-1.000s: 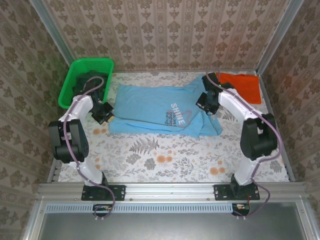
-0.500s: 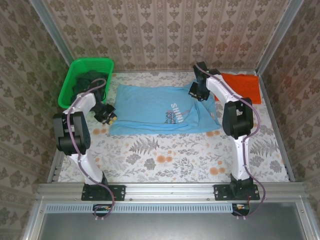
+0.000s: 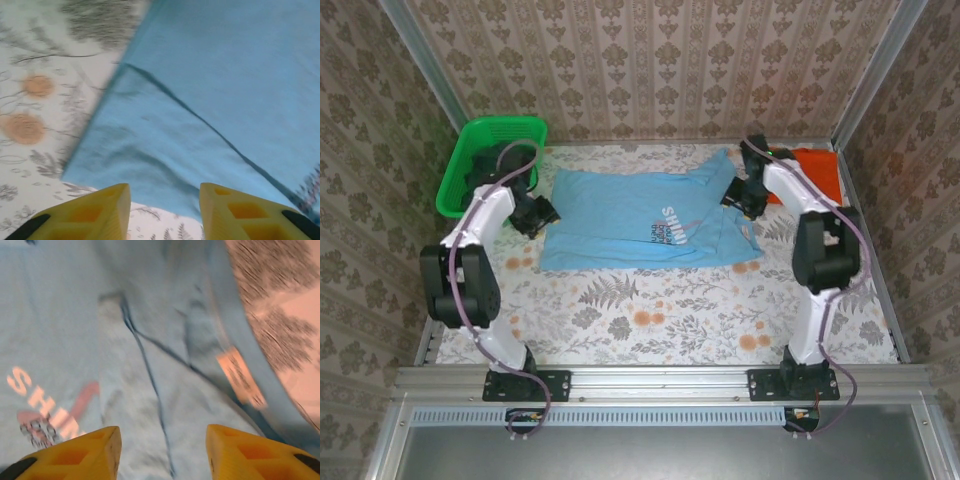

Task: Fold and stack the t-shirts

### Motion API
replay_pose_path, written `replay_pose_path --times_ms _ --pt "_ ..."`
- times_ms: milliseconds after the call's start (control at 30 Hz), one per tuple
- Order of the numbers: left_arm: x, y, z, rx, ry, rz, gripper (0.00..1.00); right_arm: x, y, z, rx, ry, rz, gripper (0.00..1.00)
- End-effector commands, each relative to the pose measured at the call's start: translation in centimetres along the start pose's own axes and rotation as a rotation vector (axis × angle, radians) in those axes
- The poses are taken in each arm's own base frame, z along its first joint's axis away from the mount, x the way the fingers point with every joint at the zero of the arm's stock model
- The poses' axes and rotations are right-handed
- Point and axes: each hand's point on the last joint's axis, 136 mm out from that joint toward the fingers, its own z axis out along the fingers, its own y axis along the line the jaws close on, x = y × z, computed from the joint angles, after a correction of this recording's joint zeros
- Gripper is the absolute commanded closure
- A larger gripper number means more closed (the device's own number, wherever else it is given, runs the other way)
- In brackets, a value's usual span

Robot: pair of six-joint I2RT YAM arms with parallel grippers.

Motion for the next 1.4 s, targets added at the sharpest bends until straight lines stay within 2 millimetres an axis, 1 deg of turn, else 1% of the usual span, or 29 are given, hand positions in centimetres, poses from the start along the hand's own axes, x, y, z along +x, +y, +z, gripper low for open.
replay_pose_path --times_ms 0,33,100,167,267,300,367,433,533,600,700,767,833,967,1000,1067,1133,1167,1233,1267,1300,1333,1367 --pt "2.9 -1.9 1.2 0.038 0.059 0.145 0.64 3.0 0.8 -0.8 -0.173 0.024 0.03 0.62" --pt "3.5 -2.2 1.8 0.041 0.078 0.16 0.65 3.8 0.4 -0.3 -0.186 0.035 0.039 0.65" --pt "4.4 -2.1 3.2 0.046 0.109 0.156 0.68 5.2 -0.8 1.0 -0.181 0.06 0.063 0.71" --pt "4.5 -1.4 4.4 0.026 0.114 0.161 0.69 6.0 -1.9 2.4 -0.173 0.083 0.091 0.73" --pt "4.7 0.3 6.8 -0.024 0.148 0.162 0.69 6.5 -4.2 3.8 -0.112 0.091 0.129 0.75" --pt "4.8 1.1 7.5 -0.049 0.161 0.164 0.69 6.3 -4.6 4.1 -0.109 0.073 0.138 0.75" --pt "5.0 2.6 8.7 -0.106 0.181 0.17 0.69 6.6 -5.5 4.8 -0.086 0.082 0.153 0.74" --pt "5.5 4.1 9.3 -0.16 0.198 0.168 0.69 7.6 -6.3 5.3 -0.059 0.115 0.162 0.74" --pt "6.5 6.3 9.3 -0.22 0.211 0.152 0.69 9.7 -7.5 5.7 -0.046 0.154 0.192 0.73" --pt "7.5 7.7 9.0 -0.247 0.227 0.128 0.7 11.3 -8.2 5.4 -0.047 0.173 0.207 0.73" --pt "9.1 8.8 8.2 -0.258 0.226 0.108 0.7 13.7 -9.3 4.8 -0.045 0.202 0.214 0.73" --pt "10.1 9.5 7.7 -0.259 0.231 0.093 0.69 14.8 -9.9 4.3 -0.045 0.204 0.213 0.72" --pt "11.3 10.3 7.2 -0.267 0.243 0.073 0.7 16.4 -11.0 3.8 -0.02 0.225 0.219 0.72" --pt "13.6 11.7 5.9 -0.275 0.26 0.017 0.68 19.0 -12.3 3.1 -0.018 0.248 0.245 0.72" --pt "14.2 12.0 5.6 -0.273 0.262 -0.002 0.68 19.6 -12.7 2.9 -0.013 0.25 0.247 0.7" --pt "14.8 12.5 4.9 -0.27 0.253 -0.044 0.67 20.2 -13.2 2.1 -0.01 0.232 0.244 0.64" --pt "14.9 12.6 3.9 -0.259 0.228 -0.069 0.64 20.1 -13.0 1.4 -0.036 0.207 0.234 0.61" --pt "14.4 12.3 3.2 -0.253 0.203 -0.067 0.61 19.8 -12.4 0.9 -0.066 0.181 0.227 0.59" --pt "13.0 11.1 1.8 -0.226 0.15 -0.04 0.58 19.0 -11.0 -0.1 -0.128 0.133 0.206 0.57" --pt "12.1 9.8 1.1 -0.191 0.12 -0.006 0.57 18.6 -10.3 -0.6 -0.153 0.114 0.192 0.56" --pt "11.3 8.0 0.5 -0.138 0.096 0.037 0.55 18.4 -9.7 -0.8 -0.172 0.109 0.183 0.55" --pt "10.6 6.0 0.1 -0.078 0.077 0.085 0.55 18.4 -9.1 -0.9 -0.189 0.112 0.178 0.56" --pt "10.2 3.3 -0.4 0.004 0.059 0.16 0.55 18.3 -8.4 -1.0 -0.21 0.122 0.173 0.56"
